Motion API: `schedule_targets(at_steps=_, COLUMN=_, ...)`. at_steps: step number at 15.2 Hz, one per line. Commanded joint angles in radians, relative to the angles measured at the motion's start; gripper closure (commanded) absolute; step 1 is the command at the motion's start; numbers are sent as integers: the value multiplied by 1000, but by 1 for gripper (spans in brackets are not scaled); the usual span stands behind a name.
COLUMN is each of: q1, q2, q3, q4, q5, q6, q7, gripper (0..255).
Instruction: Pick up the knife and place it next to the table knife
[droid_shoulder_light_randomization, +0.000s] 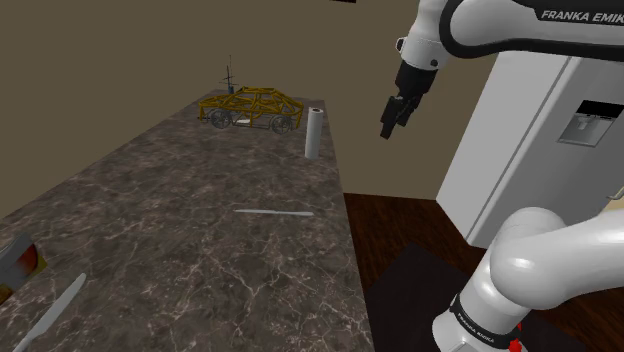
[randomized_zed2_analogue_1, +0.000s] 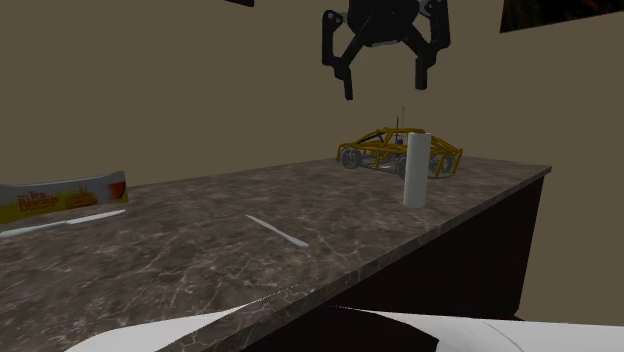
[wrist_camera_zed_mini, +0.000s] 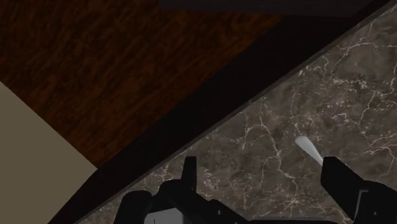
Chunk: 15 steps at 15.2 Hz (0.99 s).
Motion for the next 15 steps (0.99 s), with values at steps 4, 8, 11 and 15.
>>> schedule_targets(at_steps=4, q1=29, q2=79, q3=-6, q4=-13, q5=8, q6=87, q7=-42, gripper=0)
schedule_targets(at_steps=8, q1=67, q2=194, q3=-10, q4=-16, q5=20, q6=197, q7=-101, gripper=0)
schedule_targets(at_steps=11, q1=96, q2=285, q3=-12, q4=-8, q5=31, q6=274, q7=-146, gripper=0)
schedule_targets(at_steps=15, q1=132, q2=411, q3=-9, q4=16, q5=48, q6=367, q7=-209, gripper=0)
